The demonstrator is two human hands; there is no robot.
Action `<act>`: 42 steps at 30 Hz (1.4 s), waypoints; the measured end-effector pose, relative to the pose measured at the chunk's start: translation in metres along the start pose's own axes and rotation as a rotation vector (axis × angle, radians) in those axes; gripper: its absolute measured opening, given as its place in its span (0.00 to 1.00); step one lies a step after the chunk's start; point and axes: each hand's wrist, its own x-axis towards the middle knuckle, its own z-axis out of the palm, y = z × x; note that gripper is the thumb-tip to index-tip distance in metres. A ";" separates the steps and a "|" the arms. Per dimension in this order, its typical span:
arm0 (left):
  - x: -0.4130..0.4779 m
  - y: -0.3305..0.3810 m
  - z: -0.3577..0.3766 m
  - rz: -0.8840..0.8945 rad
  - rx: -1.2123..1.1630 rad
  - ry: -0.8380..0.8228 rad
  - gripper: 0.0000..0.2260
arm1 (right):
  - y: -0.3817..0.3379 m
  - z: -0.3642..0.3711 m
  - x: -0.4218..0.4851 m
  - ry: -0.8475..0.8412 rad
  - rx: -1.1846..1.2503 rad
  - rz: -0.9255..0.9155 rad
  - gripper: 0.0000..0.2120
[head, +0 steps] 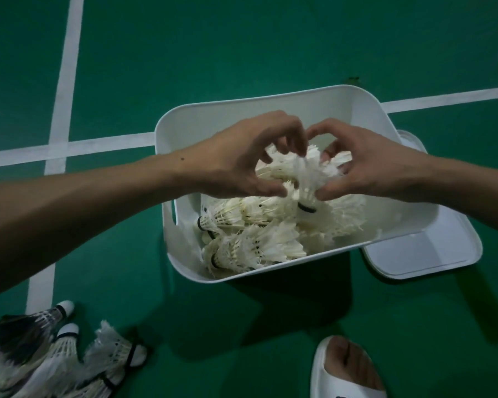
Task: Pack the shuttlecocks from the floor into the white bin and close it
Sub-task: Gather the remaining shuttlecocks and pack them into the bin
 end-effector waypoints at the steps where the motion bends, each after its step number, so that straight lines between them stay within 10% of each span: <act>1: -0.002 -0.004 0.000 -0.019 0.022 -0.075 0.21 | 0.004 -0.002 -0.001 -0.002 -0.009 0.027 0.35; 9: -0.011 -0.017 0.025 0.071 0.358 -0.701 0.44 | 0.014 0.007 -0.012 -0.125 -0.096 0.104 0.28; 15: -0.011 -0.020 0.025 0.095 0.405 -0.721 0.43 | 0.013 0.014 -0.013 -0.183 -0.404 0.106 0.31; 42: 0.001 -0.036 0.053 0.156 0.411 -0.605 0.31 | 0.039 0.026 0.004 -0.430 -0.380 0.165 0.35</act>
